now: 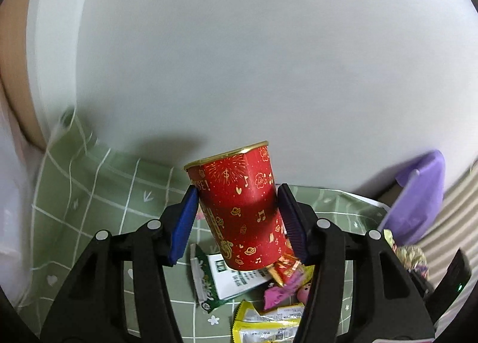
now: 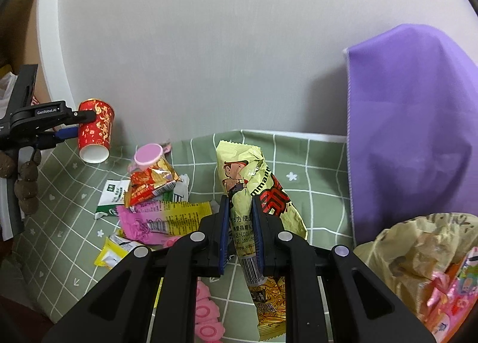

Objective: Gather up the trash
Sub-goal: 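Grasp the red paper cup with the left tool while the right tool grasps the yellow snack wrapper, then carry the red cup and yellow wrapper over the yellow trash bag with both tools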

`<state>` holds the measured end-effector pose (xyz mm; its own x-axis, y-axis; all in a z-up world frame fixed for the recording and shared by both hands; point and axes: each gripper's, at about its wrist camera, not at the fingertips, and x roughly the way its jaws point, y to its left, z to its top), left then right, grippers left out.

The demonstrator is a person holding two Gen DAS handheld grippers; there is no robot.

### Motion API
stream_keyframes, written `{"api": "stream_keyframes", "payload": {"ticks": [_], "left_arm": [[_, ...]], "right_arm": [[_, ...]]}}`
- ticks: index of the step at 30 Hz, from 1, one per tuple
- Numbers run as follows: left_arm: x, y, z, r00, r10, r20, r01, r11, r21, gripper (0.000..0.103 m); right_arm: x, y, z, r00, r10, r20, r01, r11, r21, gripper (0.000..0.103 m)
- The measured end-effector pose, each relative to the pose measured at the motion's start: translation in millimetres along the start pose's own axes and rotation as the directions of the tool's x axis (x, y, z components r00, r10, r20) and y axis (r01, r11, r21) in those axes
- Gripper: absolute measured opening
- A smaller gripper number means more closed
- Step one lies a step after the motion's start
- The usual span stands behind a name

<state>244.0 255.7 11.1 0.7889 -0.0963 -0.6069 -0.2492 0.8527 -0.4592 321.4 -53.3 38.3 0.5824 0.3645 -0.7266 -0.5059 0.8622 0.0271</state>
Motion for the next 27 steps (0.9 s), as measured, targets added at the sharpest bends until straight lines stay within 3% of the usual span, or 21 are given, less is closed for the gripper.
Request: {"api": "stream_keyframes", "payload": {"ticks": [7, 16, 22, 27], "left_arm": [[-22.3, -59.3, -3.8, 0.997, -0.070, 0.035, 0.063, 0.981, 0.183, 0.052], [-23.7, -141.0, -19.7, 0.978, -0.209, -0.011, 0.198, 0.907, 0.371, 0.052], [-19.2, -208.7, -37.1, 0.944, -0.318, -0.090, 0.322, 0.825, 0.464, 0.052], [-11.8, -269.6, -62.2, 0.895, -0.405, -0.188, 0.440, 0.728, 0.525, 0.052]], "right_arm": [[-29.4, -8.1, -2.3, 0.998, -0.036, 0.052, 0.036, 0.999, 0.005, 0.016], [-82.5, -33.6, -1.3, 0.982, -0.136, 0.134, 0.130, 0.990, 0.049, 0.016], [-119.3, -64.3, -10.2, 0.958, -0.245, 0.151, 0.231, 0.967, 0.106, 0.016], [-154.3, -97.2, -25.4, 0.925, -0.349, 0.151, 0.323, 0.930, 0.175, 0.016]]}}
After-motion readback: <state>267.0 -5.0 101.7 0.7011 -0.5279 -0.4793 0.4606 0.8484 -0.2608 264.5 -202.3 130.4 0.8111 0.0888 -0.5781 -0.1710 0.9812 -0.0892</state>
